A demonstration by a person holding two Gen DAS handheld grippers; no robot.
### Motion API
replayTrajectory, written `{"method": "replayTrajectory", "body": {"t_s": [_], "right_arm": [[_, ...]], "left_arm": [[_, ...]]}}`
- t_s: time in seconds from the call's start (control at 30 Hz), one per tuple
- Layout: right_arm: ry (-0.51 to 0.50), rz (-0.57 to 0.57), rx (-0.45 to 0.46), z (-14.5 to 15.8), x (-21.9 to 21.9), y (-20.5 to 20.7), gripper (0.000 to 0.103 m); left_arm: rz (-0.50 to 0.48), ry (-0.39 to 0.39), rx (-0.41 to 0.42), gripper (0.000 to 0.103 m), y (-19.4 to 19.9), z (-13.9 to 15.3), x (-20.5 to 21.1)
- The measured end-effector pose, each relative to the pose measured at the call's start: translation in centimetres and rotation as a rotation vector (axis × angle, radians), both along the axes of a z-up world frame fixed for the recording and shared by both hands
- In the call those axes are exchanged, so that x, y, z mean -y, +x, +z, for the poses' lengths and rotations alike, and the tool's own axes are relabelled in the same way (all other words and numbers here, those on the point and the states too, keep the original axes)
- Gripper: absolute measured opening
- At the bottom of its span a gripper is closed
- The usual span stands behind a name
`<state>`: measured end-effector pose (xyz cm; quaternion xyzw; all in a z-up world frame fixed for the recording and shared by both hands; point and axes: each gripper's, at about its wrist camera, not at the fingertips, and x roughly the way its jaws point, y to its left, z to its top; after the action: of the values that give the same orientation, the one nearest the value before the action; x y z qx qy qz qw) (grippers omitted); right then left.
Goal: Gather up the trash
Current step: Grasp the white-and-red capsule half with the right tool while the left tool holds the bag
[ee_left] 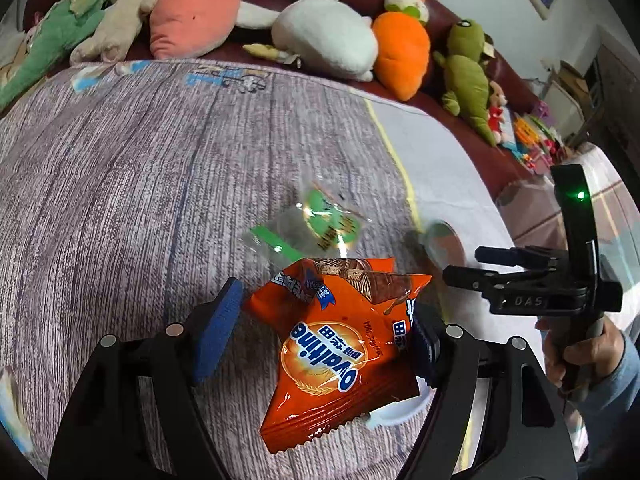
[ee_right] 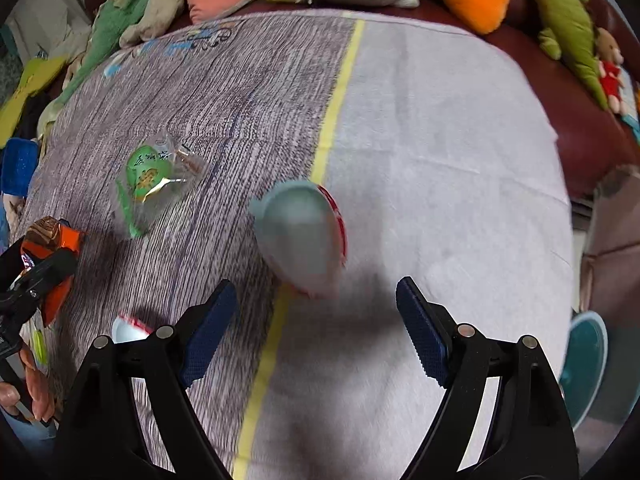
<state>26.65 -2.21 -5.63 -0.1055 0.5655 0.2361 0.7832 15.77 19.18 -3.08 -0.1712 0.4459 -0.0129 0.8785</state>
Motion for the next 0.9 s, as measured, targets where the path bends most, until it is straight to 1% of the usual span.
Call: {"method": "replayTrajectory", "body": {"t_s": [0.13, 0.17, 0.2, 0.23, 0.3, 0.43, 0.6, 0.9], "right_arm": [[-0.007, 0.03, 0.007, -1.0, -1.4, 0.8, 0.077], [-0.01, 0.041, 0.013, -1.3, -1.7, 1.0, 0.068], [-0.012, 0.047, 0.011, -1.5, -1.9, 1.1, 0.056], [-0.015, 0.054, 0.003, -1.9, -2.1, 1.2, 0.051], [-0.012, 0.06, 0.022, -1.9, -2.0, 1.2, 0.051], [0.002, 0.043, 0.025, -1.2, -1.1, 0.7, 0.05], [0.032, 0.007, 0.037, 0.3, 1.0, -0.4, 0.05], [0.083, -0.098, 0.06, 2.6, 7.6, -2.9, 0.05]], "left_arm": [[-0.002, 0.003, -0.013, 0.075, 0.5, -0.3, 0.1], [-0.003, 0.005, -0.017, 0.075, 0.6, -0.4, 0.2], [-0.005, 0.007, -0.02, 0.075, 0.7, -0.5, 0.3], [-0.006, 0.007, -0.022, 0.075, 0.7, -0.5, 0.4], [-0.008, 0.009, -0.025, 0.075, 0.7, -0.5, 0.7], [-0.02, 0.016, -0.021, 0.075, 0.7, -0.1, 1.6], [-0.064, 0.038, -0.012, 0.075, 0.6, 0.9, 4.0], [-0.159, 0.077, 0.002, 0.075, 0.6, 2.0, 10.1]]}}
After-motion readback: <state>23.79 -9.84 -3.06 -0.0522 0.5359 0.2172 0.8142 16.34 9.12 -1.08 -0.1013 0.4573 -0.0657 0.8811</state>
